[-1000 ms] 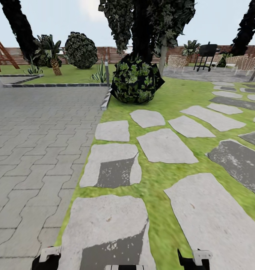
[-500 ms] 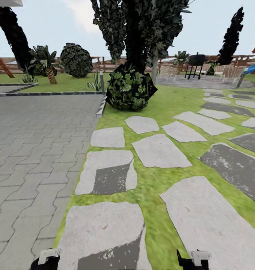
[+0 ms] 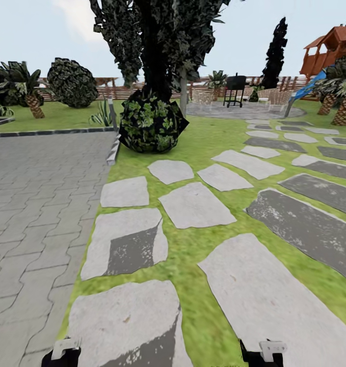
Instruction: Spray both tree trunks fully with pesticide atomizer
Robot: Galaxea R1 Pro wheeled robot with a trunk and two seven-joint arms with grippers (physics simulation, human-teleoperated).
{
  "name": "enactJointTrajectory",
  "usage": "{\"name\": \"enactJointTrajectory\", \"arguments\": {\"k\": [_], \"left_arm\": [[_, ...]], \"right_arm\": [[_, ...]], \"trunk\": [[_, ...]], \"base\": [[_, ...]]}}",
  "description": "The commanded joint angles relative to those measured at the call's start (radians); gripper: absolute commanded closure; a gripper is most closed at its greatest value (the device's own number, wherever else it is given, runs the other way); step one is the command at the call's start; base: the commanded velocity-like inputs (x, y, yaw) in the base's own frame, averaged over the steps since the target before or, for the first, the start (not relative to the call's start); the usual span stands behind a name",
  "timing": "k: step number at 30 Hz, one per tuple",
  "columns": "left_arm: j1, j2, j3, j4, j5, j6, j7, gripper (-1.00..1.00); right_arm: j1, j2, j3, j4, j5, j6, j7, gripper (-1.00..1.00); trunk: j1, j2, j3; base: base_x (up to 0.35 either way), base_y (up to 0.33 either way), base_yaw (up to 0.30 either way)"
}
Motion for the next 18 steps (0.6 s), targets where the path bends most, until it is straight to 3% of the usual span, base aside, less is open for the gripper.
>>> {"name": "enactJointTrajectory", "arguments": {"k": [1, 18], "left_arm": [[0.001, 0.0, 0.004, 0.001, 0.011, -0.002, -0.009, 1.0], [0.001, 0.002, 0.005, 0.001, 0.031, -0.002, -0.009, 1.0]], "right_arm": [[-0.001, 0.0, 0.0, 0.001, 0.0, -0.003, -0.001, -1.0], [-0.001, 0.0, 0.0, 0.001, 0.0, -0.003, -0.001, -1.0]], "trunk": [[-0.004, 0.007, 0.002], [-0.062, 0.112, 0.049]], "base": [[0.0, 0.0, -0.3], [0.0, 0.0, -0.3]]}}
